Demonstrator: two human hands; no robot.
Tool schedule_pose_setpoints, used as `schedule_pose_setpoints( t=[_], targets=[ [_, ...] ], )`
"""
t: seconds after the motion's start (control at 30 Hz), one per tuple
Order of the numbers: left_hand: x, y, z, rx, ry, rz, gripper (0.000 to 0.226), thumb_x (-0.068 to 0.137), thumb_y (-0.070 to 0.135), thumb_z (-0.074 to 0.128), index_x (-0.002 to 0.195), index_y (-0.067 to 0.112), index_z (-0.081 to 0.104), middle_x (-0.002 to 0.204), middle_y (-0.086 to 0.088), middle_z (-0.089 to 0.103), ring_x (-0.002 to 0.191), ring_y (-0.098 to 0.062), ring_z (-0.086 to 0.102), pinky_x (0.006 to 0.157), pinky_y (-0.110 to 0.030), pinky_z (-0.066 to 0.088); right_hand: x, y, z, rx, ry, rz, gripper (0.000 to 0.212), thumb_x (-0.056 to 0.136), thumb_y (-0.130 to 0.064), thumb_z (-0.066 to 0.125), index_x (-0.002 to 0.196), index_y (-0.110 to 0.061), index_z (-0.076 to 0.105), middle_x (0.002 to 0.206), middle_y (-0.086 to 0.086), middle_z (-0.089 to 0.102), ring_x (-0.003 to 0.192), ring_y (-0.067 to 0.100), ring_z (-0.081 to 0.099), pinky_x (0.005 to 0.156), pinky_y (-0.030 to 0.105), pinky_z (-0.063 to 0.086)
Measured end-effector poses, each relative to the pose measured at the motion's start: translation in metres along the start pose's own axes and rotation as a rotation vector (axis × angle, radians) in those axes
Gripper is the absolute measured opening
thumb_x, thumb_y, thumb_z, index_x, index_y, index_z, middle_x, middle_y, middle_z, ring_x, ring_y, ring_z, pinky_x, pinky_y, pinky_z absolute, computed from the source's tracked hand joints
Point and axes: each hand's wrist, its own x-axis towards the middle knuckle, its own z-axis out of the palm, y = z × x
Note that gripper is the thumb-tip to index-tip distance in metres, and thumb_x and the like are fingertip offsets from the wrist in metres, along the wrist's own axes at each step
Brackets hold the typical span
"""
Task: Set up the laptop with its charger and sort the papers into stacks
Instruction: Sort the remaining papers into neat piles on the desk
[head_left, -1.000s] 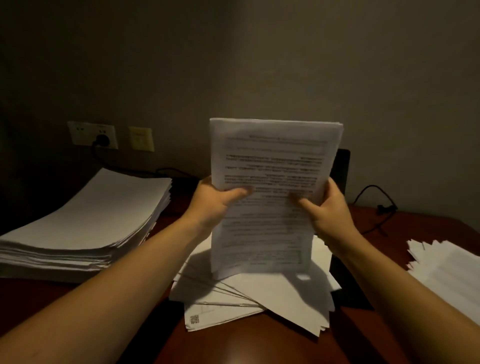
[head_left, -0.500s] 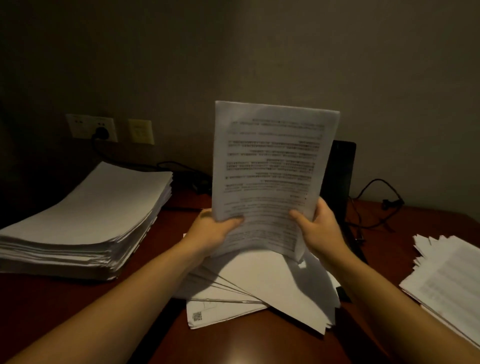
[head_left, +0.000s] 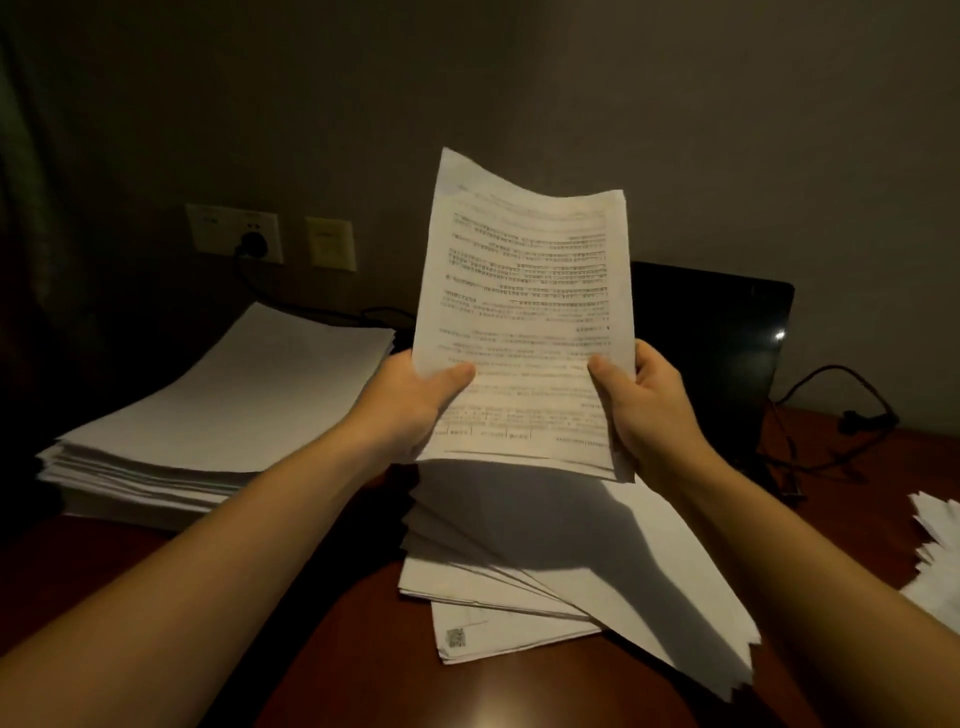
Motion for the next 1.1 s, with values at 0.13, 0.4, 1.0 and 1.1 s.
schedule_pose_setpoints(
  t=[0.13, 0.4, 1.0, 1.1],
  targets=[
    [0.004, 0.007, -0.041, -0.045, 0.069, -0.050, 0.015, 0.099, 0.011, 0.062, 0.111, 0.019, 0.067, 0.107, -0.002, 0.076, 0.087, -0.017, 0.075, 0.074, -0.036, 0.063, 0.010, 0.001, 0.044, 0.029, -0.010, 0.020, 0.017, 0.101, -0.028, 0.055, 0.117, -0.025, 0.054, 0.107, -0.007, 0.069, 0.092, 0.015, 0.073, 0.070, 0.033, 0.063],
    [0.002, 0.005, -0.135, 0.124, 0.254, -0.113, 0.020, 0.099, 0.003, 0.055, 0.110, 0.018, 0.062, 0.113, -0.006, 0.071, 0.094, -0.023, 0.071, 0.078, -0.038, 0.060, 0.024, 0.003, 0.132, 0.048, -0.082, 0.120, 0.019, 0.104, -0.023, 0.046, 0.119, -0.018, 0.058, 0.103, 0.001, 0.072, 0.085, 0.020, 0.073, 0.076, 0.042, 0.062],
    [0.006, -0.028, -0.270, 0.556, 0.338, -0.141, 0.031, 0.095, 0.014, 0.068, 0.124, 0.024, 0.069, 0.122, 0.001, 0.066, 0.102, -0.015, 0.067, 0.076, -0.023, 0.057, 0.007, 0.017, 0.232, -0.112, -0.387, 0.013, 0.049, 0.098, -0.009, 0.058, 0.145, -0.018, 0.046, 0.104, -0.019, 0.061, 0.089, 0.006, 0.066, 0.068, 0.019, 0.054],
    [0.008, -0.034, -0.274, 0.716, 0.343, -0.130, 0.031, 0.097, 0.020, 0.066, 0.127, 0.024, 0.068, 0.126, 0.002, 0.061, 0.105, -0.014, 0.062, 0.072, -0.015, 0.046, 0.007, 0.021, 0.232, -0.376, -0.483, -0.106, 0.046, 0.098, -0.024, 0.059, 0.143, -0.018, 0.048, 0.122, -0.008, 0.062, 0.096, 0.005, 0.063, 0.071, 0.017, 0.053]
  ],
)
